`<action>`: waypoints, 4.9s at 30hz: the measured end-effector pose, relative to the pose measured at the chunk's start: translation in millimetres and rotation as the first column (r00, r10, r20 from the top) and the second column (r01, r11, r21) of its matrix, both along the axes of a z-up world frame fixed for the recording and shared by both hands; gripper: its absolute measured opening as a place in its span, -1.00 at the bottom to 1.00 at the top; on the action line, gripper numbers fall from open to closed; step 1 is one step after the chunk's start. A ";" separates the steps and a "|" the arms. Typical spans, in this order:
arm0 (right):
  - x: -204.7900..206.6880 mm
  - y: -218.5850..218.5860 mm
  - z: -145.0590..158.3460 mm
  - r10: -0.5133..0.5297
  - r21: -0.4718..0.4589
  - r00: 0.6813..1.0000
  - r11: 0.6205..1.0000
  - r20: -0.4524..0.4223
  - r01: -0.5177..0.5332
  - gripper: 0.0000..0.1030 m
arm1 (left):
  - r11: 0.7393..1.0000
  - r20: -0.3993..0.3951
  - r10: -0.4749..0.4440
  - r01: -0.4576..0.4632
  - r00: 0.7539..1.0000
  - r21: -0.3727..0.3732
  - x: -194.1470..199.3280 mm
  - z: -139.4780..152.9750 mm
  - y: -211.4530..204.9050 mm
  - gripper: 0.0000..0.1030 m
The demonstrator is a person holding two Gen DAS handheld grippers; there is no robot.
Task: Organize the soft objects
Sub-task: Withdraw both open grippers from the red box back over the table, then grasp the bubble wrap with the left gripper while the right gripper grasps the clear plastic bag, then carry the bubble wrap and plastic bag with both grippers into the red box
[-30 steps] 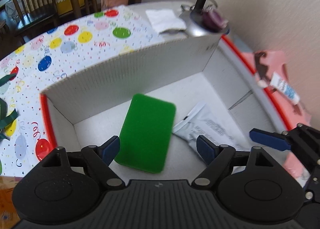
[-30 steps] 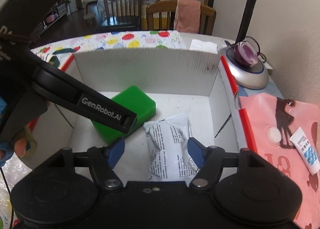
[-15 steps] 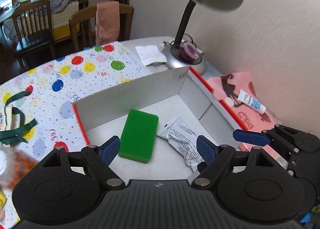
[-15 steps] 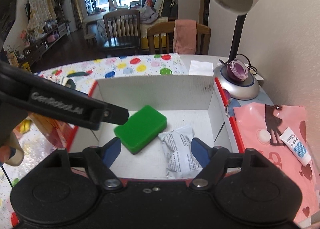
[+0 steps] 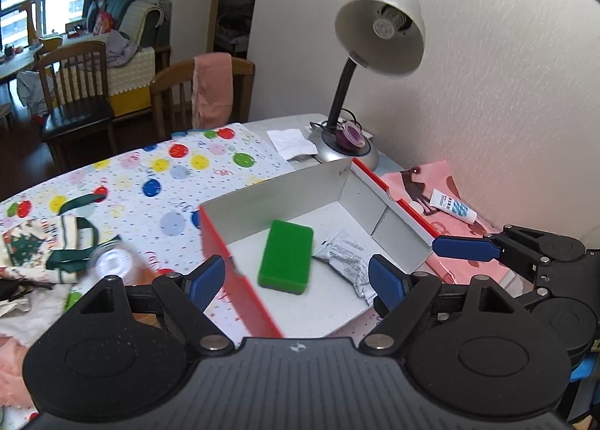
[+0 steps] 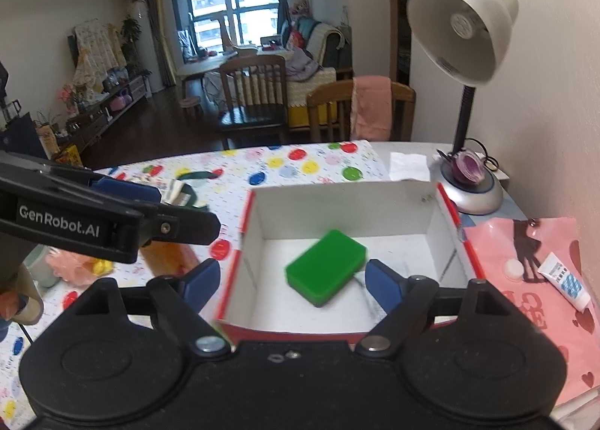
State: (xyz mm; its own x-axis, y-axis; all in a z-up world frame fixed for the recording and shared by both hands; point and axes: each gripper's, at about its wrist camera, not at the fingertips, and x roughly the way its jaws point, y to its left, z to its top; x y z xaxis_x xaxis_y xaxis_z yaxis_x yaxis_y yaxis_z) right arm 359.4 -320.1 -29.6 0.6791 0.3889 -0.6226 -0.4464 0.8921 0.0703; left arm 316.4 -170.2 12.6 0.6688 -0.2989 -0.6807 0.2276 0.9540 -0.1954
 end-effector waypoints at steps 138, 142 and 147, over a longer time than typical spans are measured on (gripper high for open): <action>-58.1 142.9 -76.7 0.188 -0.031 0.965 0.980 -0.184 -0.197 -0.59 | 0.976 -0.140 0.204 -0.213 0.969 -0.048 -137.1 -119.5 158.7 -0.70; -63.6 124.6 -48.2 0.172 0.002 0.974 0.985 -0.148 -0.173 -0.59 | 0.984 -0.098 0.158 -0.165 0.983 -0.071 -133.4 -93.9 144.2 -0.70; -64.3 101.5 -21.7 0.128 0.018 0.986 0.992 -0.110 -0.127 -0.59 | 0.989 -0.057 0.099 -0.104 0.993 -0.102 -123.7 -61.4 122.5 -0.70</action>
State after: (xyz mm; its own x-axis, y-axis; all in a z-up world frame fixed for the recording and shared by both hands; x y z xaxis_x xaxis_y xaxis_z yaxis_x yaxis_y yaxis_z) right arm 295.1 -218.6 -51.3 0.5503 0.4749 -0.6867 -0.5455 0.8272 0.1349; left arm 192.7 -47.7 -48.9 0.6640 -0.3030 -0.6836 0.1177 0.9452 -0.3046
